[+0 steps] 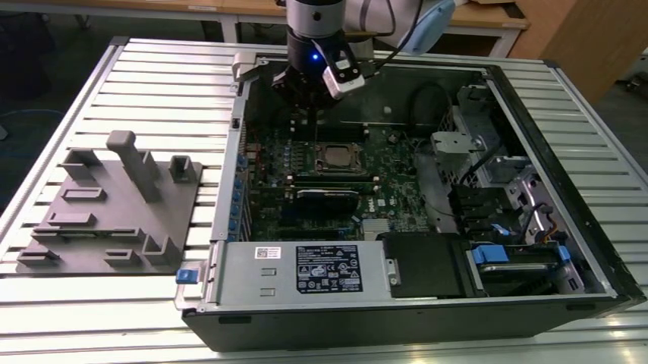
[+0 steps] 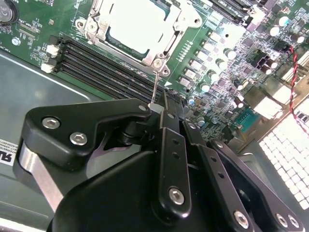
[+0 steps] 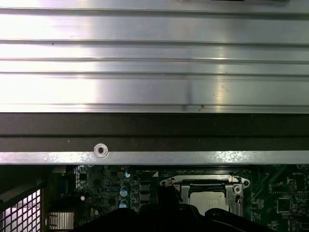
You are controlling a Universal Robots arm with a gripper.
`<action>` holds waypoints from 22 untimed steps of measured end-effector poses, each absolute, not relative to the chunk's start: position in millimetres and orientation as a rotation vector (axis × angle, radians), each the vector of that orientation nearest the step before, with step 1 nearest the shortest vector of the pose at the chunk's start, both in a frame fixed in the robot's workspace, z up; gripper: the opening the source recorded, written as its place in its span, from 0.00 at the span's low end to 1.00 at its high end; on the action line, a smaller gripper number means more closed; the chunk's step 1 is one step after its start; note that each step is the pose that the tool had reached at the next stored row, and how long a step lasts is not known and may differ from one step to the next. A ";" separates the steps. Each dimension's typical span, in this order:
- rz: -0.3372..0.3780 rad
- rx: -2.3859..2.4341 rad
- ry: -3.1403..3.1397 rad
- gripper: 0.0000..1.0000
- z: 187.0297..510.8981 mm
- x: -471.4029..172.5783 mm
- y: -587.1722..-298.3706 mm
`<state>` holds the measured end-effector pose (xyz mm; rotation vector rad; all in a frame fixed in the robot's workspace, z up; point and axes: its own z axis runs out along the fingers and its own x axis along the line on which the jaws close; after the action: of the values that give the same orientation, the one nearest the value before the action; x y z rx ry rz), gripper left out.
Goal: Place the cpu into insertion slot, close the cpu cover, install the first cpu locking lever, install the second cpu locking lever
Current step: 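Install the first cpu locking lever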
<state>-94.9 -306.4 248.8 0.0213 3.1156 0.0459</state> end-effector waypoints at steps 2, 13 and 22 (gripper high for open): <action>0.046 0.021 3.116 0.11 248.8 -94.8 -306.4; 0.046 0.021 3.116 0.11 248.8 -89.0 -306.4; 0.065 0.024 3.115 0.11 247.6 -85.6 -306.7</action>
<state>-85.6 -306.7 247.6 0.0241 3.1154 0.0653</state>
